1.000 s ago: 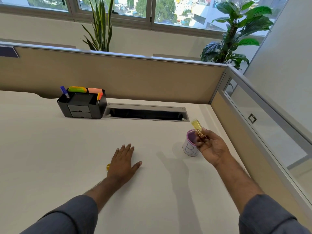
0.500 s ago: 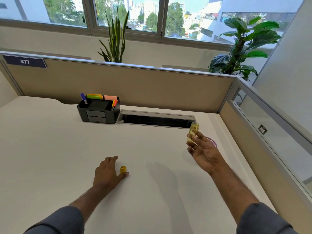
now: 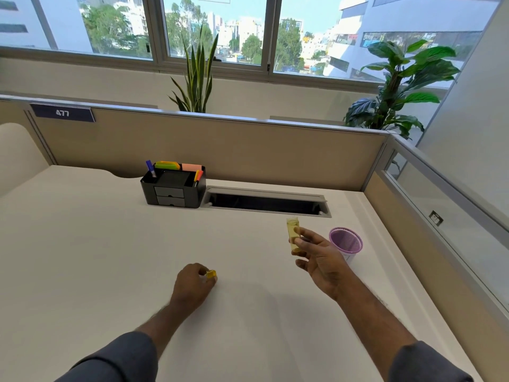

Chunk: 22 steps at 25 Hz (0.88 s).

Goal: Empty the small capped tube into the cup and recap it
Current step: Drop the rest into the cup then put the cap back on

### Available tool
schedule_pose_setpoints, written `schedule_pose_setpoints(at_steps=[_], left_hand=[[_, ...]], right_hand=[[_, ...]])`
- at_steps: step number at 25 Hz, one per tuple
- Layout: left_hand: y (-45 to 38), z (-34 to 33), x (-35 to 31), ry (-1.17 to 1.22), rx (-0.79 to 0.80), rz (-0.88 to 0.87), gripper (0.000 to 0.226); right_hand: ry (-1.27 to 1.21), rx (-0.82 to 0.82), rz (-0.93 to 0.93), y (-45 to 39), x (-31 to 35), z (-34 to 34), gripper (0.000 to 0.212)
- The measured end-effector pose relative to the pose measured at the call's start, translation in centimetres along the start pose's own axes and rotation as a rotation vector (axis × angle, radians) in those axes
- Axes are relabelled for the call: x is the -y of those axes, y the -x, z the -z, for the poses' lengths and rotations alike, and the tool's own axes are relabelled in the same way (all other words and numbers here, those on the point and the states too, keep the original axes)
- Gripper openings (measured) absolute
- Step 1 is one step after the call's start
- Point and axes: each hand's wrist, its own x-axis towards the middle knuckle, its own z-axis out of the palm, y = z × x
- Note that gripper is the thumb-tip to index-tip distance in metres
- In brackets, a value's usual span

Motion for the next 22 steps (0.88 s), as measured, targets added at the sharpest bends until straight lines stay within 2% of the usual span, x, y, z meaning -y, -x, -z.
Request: schedule_pose_setpoints(at_steps=[3,7,9,14,16,19,22], left_hand=[[0.4,1.9,-2.8,0.196,-0.061,0.054,0.017],[0.7,5.4,-6.5,0.312,-0.012,-0.05,0.008],[0.8,7.1,-7.9,0.372,0.051,-0.11,0.014],[2.0,9.8,-11.4,0.323,0.304,-0.316,0.04],[2.5,10.2,-12.5,0.297,0.322,-0.348,0.047],[3.2,10.6,-13.3,0.34,0.278,-0.353,0.035],[3.8,11.2,-13.5,0.367,0.311,-0.378,0.031]], right_hand=[[0.089,0.002,0.022,0.5,0.0,-0.3,0.023],[0.298,0.054,0.139,1.5,0.2,-1.3,0.028],[0.414,0.08,0.208,2.1,0.3,-2.1,0.027],[0.528,0.146,0.315,3.2,0.6,-4.2,0.025],[0.535,0.157,0.353,3.4,0.9,-4.8,0.025],[0.53,0.177,0.392,3.7,1.2,-5.5,0.025],[0.547,0.194,0.4,3.9,1.3,-5.9,0.025]])
